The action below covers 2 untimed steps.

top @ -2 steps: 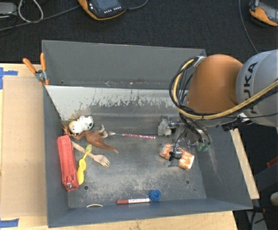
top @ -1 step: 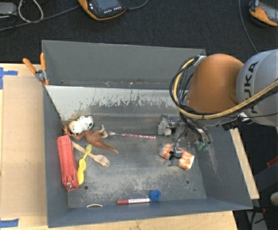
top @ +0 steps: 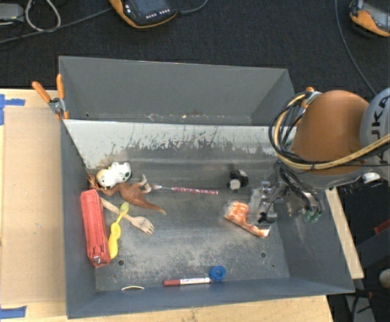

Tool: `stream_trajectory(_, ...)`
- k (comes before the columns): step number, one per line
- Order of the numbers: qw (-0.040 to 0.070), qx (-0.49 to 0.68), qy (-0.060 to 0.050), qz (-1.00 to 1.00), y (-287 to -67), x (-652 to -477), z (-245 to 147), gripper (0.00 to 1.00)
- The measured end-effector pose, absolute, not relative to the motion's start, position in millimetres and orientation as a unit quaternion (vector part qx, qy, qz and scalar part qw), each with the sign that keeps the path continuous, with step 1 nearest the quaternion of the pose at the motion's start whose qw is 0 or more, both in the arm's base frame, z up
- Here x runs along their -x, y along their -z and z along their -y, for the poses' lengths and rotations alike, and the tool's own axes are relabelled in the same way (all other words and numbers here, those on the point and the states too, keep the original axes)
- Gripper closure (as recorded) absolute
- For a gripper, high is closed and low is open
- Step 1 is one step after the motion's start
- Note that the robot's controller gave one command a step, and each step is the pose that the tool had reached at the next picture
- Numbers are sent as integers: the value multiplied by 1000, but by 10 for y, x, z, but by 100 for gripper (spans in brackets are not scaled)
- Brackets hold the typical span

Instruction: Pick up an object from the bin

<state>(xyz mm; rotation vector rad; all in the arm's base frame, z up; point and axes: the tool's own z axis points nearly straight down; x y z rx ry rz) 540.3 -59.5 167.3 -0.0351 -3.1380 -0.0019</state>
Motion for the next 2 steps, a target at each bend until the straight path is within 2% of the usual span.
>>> stream_trajectory(1,2,11,1,1000,-1673,-5403,595,0)
stream_trajectory(2,2,11,1,1000,-1673,-5403,595,0)
